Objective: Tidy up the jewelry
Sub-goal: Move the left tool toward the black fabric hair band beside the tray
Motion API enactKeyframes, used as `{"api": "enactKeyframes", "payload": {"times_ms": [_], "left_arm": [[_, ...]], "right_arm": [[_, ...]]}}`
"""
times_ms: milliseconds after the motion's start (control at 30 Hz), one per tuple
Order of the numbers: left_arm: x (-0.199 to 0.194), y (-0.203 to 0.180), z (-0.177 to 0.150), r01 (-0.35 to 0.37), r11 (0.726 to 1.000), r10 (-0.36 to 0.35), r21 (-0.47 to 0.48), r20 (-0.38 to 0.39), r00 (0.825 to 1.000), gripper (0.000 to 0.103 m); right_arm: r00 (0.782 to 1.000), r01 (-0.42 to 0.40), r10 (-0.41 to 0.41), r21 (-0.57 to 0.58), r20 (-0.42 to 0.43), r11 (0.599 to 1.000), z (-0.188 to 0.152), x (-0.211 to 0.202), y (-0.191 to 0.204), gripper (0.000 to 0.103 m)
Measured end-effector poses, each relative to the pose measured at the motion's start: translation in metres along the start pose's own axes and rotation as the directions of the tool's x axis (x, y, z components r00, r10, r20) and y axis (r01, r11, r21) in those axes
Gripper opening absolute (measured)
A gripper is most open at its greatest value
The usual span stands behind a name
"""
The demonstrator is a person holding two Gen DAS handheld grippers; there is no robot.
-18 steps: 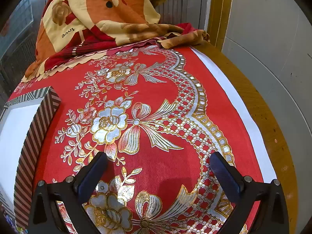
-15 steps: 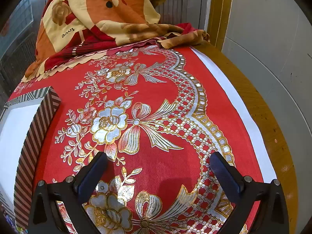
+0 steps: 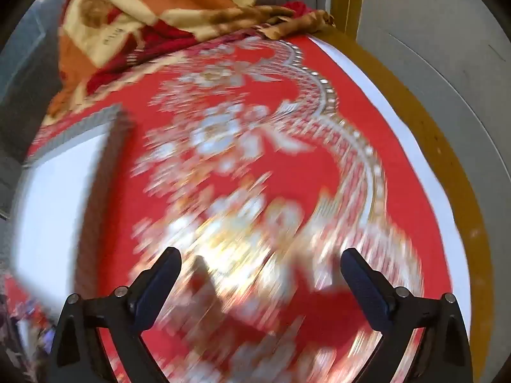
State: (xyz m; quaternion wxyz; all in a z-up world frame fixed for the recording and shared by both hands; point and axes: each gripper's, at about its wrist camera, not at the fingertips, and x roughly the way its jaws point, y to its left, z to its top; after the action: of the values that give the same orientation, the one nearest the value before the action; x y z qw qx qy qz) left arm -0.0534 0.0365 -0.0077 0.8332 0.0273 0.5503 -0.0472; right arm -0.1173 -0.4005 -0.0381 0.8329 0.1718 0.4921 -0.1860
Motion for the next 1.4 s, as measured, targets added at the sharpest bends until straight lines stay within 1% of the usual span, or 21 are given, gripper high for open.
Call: {"api": "enactKeyframes", "payload": {"times_ms": [100, 200, 300, 400, 500, 600, 767, 1000, 1100, 1300, 1400], "left_arm": [[-0.005, 0.001, -0.007, 0.012, 1.000, -0.012, 0.001, 0.011, 1.000, 0.045], [-0.011, -0.003, -0.011, 0.016, 1.000, -0.016, 0.014, 0.018, 1.000, 0.045], [-0.018, -0.006, -0.017, 0.037, 0.999, -0.037, 0.021, 0.024, 0.999, 0.045], [-0.025, -0.010, -0.022, 0.035, 0.999, -0.037, 0.033, 0.037, 0.999, 0.045], [-0.032, -0.013, -0.026, 0.037, 0.998, -0.039, 0.043, 0.049, 0.998, 0.045], [-0.037, -0.015, -0.029, 0.032, 0.998, -0.036, 0.056, 0.061, 0.998, 0.045], [-0.042, -0.015, -0.037, 0.019, 0.998, -0.023, 0.061, 0.074, 0.997, 0.045], [-0.044, -0.012, -0.041, 0.011, 0.999, -0.015, 0.048, 0.073, 0.997, 0.045], [-0.044, -0.012, -0.041, 0.012, 0.999, -0.016, 0.045, 0.072, 0.997, 0.045], [-0.044, -0.013, -0.038, 0.014, 1.000, -0.016, 0.026, 0.079, 0.997, 0.045], [-0.039, -0.015, -0.033, 0.019, 0.999, -0.021, 0.030, 0.062, 0.998, 0.045]], "right_arm": [[0.998, -0.035, 0.039, -0.075, 0.058, 0.997, -0.035, -0.044, 0.037, 0.100], [0.992, -0.096, 0.106, -0.144, 0.063, 0.985, -0.061, -0.070, 0.078, 0.100], [0.989, -0.114, 0.131, -0.204, 0.073, 0.972, -0.080, -0.087, 0.119, 0.100], [0.984, -0.135, 0.157, -0.237, 0.078, 0.962, -0.089, -0.096, 0.148, 0.100], [0.980, -0.164, 0.187, -0.247, 0.072, 0.955, -0.100, -0.104, 0.167, 0.100], [0.977, -0.181, 0.205, -0.265, 0.062, 0.947, -0.103, -0.110, 0.178, 0.100], [0.979, -0.170, 0.196, -0.291, 0.060, 0.941, -0.107, -0.112, 0.188, 0.100], [0.984, -0.156, 0.174, -0.285, 0.038, 0.946, -0.104, -0.107, 0.186, 0.100], [0.983, -0.172, 0.184, -0.277, 0.018, 0.945, -0.102, -0.104, 0.186, 0.100], [0.985, -0.158, 0.174, -0.299, 0.025, 0.941, -0.095, -0.105, 0.184, 0.100], [0.987, -0.148, 0.159, -0.286, 0.016, 0.947, -0.091, -0.100, 0.180, 0.100]]}}
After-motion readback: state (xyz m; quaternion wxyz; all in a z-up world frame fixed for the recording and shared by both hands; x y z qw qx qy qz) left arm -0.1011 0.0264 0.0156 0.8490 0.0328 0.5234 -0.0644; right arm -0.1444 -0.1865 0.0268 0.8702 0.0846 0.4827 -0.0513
